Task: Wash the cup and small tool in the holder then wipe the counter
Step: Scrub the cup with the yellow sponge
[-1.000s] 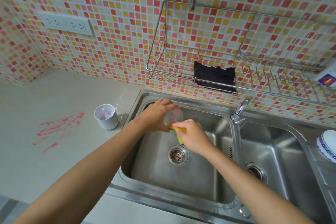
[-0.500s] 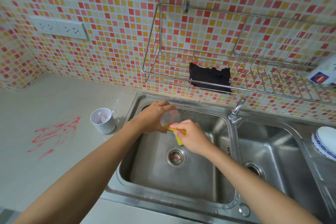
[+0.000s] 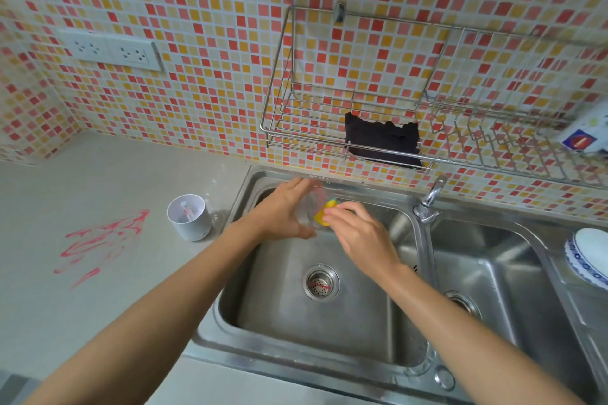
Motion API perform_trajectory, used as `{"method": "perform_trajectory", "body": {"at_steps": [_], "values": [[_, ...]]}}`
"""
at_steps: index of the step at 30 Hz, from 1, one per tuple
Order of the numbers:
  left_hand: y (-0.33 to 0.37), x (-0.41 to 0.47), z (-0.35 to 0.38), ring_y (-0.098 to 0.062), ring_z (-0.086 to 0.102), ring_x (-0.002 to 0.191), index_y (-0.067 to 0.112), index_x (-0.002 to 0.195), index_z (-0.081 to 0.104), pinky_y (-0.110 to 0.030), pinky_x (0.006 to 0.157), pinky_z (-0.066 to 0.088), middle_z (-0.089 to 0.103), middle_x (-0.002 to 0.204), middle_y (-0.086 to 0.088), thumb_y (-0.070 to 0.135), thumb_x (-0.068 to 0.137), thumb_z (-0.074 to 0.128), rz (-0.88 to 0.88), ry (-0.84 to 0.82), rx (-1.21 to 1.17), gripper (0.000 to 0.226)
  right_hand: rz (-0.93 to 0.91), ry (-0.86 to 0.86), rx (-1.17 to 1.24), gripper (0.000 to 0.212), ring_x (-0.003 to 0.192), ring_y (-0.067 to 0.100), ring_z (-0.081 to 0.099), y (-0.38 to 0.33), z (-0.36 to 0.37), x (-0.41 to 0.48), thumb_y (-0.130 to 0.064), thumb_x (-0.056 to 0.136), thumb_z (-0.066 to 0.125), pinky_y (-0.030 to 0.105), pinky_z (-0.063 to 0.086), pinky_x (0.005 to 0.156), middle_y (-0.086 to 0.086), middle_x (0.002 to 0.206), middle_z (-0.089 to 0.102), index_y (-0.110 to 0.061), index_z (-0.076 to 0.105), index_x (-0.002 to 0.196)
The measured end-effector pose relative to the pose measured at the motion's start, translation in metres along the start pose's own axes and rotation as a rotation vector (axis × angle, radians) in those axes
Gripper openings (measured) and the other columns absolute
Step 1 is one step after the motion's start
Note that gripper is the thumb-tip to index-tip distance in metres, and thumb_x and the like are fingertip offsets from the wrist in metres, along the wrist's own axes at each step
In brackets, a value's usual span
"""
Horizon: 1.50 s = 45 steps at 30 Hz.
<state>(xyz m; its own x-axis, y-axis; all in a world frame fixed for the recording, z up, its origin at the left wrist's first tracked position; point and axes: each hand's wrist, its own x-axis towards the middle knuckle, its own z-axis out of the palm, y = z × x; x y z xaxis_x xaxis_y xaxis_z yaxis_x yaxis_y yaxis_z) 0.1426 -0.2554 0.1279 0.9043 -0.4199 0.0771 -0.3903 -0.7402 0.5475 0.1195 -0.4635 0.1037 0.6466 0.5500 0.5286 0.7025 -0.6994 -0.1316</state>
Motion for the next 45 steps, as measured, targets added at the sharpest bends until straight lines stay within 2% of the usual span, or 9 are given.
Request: {"method": "perform_trajectory", "body": {"at_steps": [4, 7, 10, 13, 16, 28, 32, 38, 45], "values": [[0.001, -0.003, 0.008, -0.015, 0.048, 0.116, 0.026, 0.127, 0.036, -0.046, 0.095, 0.045, 0.049, 0.126, 0.009, 0.060, 0.052, 0.072, -0.024, 0.136, 0.010, 0.089, -0.010, 0.029, 0.040, 0.026, 0.102, 0.018, 0.057, -0.008, -0.003, 0.005, -0.001, 0.082, 0.068, 0.026, 0.051, 0.086, -0.005, 0.110, 0.068, -0.015, 0.071, 0.104], [-0.002, 0.000, 0.004, -0.021, 0.050, 0.108, 0.018, 0.127, 0.042, -0.043, 0.088, 0.052, 0.043, 0.123, -0.002, 0.048, 0.058, 0.079, 0.009, 0.183, 0.042, 0.084, 0.118, -0.073, 0.185, 0.028, 0.102, 0.020, 0.054, -0.015, -0.004, 0.013, -0.004, 0.084, 0.063, 0.024, 0.044, 0.094, -0.002, 0.113, 0.069, -0.013, 0.071, 0.109], [-0.011, 0.001, 0.000, -0.022, 0.047, 0.109, 0.021, 0.130, 0.045, -0.042, 0.093, 0.050, 0.043, 0.124, -0.004, 0.040, 0.059, 0.085, 0.041, 0.182, 0.141, 0.084, 0.234, -0.249, 0.323, 0.033, 0.108, 0.018, 0.051, -0.018, -0.005, 0.021, -0.005, 0.087, 0.057, 0.007, 0.027, 0.097, -0.003, 0.119, 0.067, -0.015, 0.069, 0.117], [-0.014, 0.001, -0.001, -0.020, 0.042, 0.120, 0.030, 0.132, 0.042, -0.051, 0.104, 0.037, 0.046, 0.129, 0.002, 0.054, 0.064, 0.078, 0.015, 0.172, 0.257, 0.081, 0.153, -0.224, 0.250, 0.030, 0.104, 0.019, 0.053, -0.017, -0.004, 0.023, -0.003, 0.086, 0.058, 0.023, 0.044, 0.094, -0.002, 0.113, 0.069, -0.013, 0.071, 0.111], [-0.012, 0.004, -0.004, -0.019, 0.044, 0.119, 0.031, 0.132, 0.043, -0.047, 0.097, 0.044, 0.047, 0.130, 0.006, 0.055, 0.067, 0.076, 0.042, 0.177, 0.260, 0.076, 0.146, -0.159, 0.030, 0.024, 0.104, 0.025, 0.053, -0.015, 0.000, 0.023, -0.001, 0.082, 0.059, 0.042, 0.056, 0.070, 0.001, 0.110, 0.063, -0.009, 0.070, 0.101], [-0.002, 0.003, -0.006, -0.016, 0.042, 0.117, 0.028, 0.131, 0.046, -0.030, 0.101, 0.042, 0.047, 0.130, 0.004, 0.033, 0.069, 0.083, 0.143, 0.150, 0.336, 0.072, 0.188, -0.154, -0.138, 0.017, 0.093, 0.029, 0.055, -0.034, 0.010, 0.035, -0.003, 0.074, 0.056, 0.040, 0.052, 0.075, 0.004, 0.090, 0.065, -0.009, 0.070, 0.082], [-0.003, 0.001, -0.005, -0.016, 0.041, 0.121, 0.027, 0.133, 0.046, -0.029, 0.104, 0.039, 0.046, 0.133, 0.004, 0.036, 0.072, 0.081, 0.117, 0.104, 0.329, 0.070, 0.213, -0.292, 0.052, 0.032, 0.102, 0.025, 0.043, -0.037, 0.014, 0.032, 0.006, 0.082, 0.053, 0.034, 0.047, 0.088, 0.002, 0.102, 0.066, -0.009, 0.071, 0.103], [0.000, 0.000, -0.008, -0.017, 0.044, 0.119, 0.025, 0.132, 0.048, -0.030, 0.104, 0.039, 0.048, 0.132, 0.002, 0.037, 0.070, 0.082, 0.113, 0.145, 0.259, 0.072, 0.158, -0.173, -0.079, 0.026, 0.096, 0.025, 0.050, -0.017, 0.006, 0.030, 0.002, 0.067, 0.073, 0.040, 0.053, 0.074, -0.001, 0.101, 0.066, -0.010, 0.072, 0.091], [-0.011, 0.004, -0.014, -0.013, 0.042, 0.119, 0.031, 0.132, 0.046, -0.032, 0.105, 0.041, 0.046, 0.131, 0.008, 0.039, 0.069, 0.082, 0.095, 0.047, 0.197, 0.073, 0.293, -0.193, 0.345, 0.027, 0.097, 0.009, 0.039, -0.028, 0.011, 0.026, -0.003, 0.091, 0.053, 0.020, 0.033, 0.095, -0.001, 0.111, 0.066, -0.011, 0.072, 0.109]]}}
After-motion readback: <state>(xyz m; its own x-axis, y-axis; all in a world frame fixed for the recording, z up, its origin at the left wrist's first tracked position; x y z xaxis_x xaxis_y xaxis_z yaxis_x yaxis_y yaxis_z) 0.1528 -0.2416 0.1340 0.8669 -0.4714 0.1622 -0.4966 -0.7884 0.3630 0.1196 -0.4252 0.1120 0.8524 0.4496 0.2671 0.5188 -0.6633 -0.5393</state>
